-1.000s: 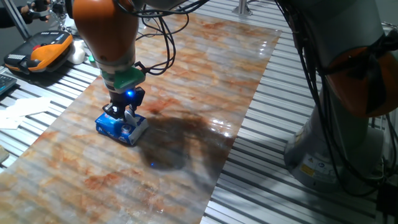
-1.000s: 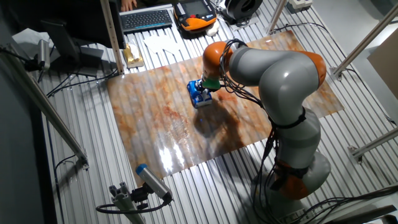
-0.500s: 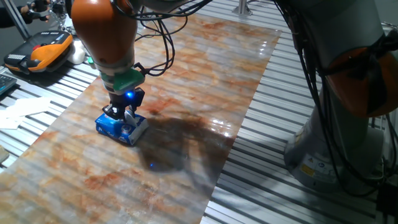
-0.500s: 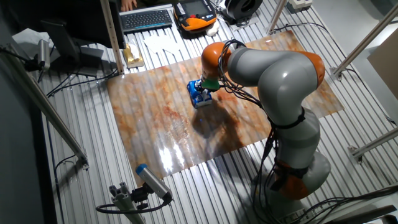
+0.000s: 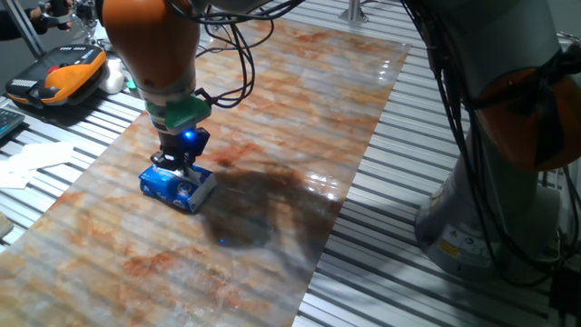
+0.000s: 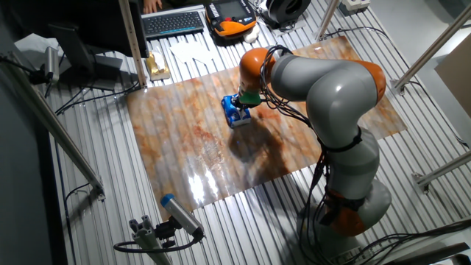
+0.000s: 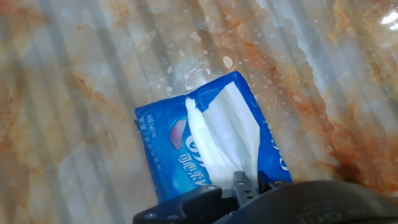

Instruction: Pull out a napkin

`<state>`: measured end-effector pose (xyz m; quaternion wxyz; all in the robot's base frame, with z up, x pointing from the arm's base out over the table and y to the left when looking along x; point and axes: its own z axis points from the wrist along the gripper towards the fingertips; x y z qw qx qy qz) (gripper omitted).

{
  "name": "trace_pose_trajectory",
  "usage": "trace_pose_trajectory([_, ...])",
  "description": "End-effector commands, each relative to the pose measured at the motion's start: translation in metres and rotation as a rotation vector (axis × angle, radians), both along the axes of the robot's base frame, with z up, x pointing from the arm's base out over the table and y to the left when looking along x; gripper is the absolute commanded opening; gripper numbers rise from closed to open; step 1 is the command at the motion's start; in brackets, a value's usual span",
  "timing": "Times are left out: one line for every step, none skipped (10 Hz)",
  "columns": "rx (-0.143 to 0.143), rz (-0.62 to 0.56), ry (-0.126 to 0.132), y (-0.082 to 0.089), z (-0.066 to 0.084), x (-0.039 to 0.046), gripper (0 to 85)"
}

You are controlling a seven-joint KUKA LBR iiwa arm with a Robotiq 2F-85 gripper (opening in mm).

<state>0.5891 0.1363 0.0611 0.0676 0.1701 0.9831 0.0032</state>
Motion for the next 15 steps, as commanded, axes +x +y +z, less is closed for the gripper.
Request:
trace_pose_trajectory([-0.001, 0.0, 0.0, 0.0, 0.001, -0.0002, 17.0])
trace_pose_trajectory([-0.003, -0.001, 0.003, 0.0, 0.005, -0.0007, 17.0])
trace_pose_trajectory([0.0, -0.002, 0.011, 0.0, 0.012, -0.0018, 17.0])
trace_pose_trajectory([0.001, -0.004, 0.019, 0.0, 0.021, -0.0036, 17.0])
trace_pose_trajectory([0.003, -0.004, 0.021, 0.0, 0.023, -0.0039, 17.0])
trace_pose_trajectory([0.006, -0.003, 0.019, 0.0, 0.022, -0.0037, 17.0])
trace_pose_trajectory([0.01, -0.003, 0.018, 0.0, 0.021, -0.0035, 17.0])
trace_pose_trajectory([0.029, 0.019, 0.023, 0.0, 0.021, -0.0034, 0.0])
trace_pose_trajectory([0.034, 0.029, 0.028, 0.0, 0.021, -0.0037, 0.0])
trace_pose_trajectory([0.034, 0.029, 0.028, 0.001, 0.021, -0.0038, 0.0])
trace_pose_trajectory([0.034, 0.027, 0.027, 0.001, 0.021, -0.0039, 0.0])
trace_pose_trajectory([0.022, 0.023, 0.026, 0.001, 0.021, -0.0041, 0.0])
trace_pose_trajectory([0.012, 0.017, 0.028, 0.002, 0.022, -0.0043, 0.0])
trace_pose_trajectory([-0.003, 0.011, 0.028, 0.003, 0.023, -0.0042, 0.0])
trace_pose_trajectory([-0.001, 0.009, 0.03, 0.004, 0.024, -0.0042, 0.0])
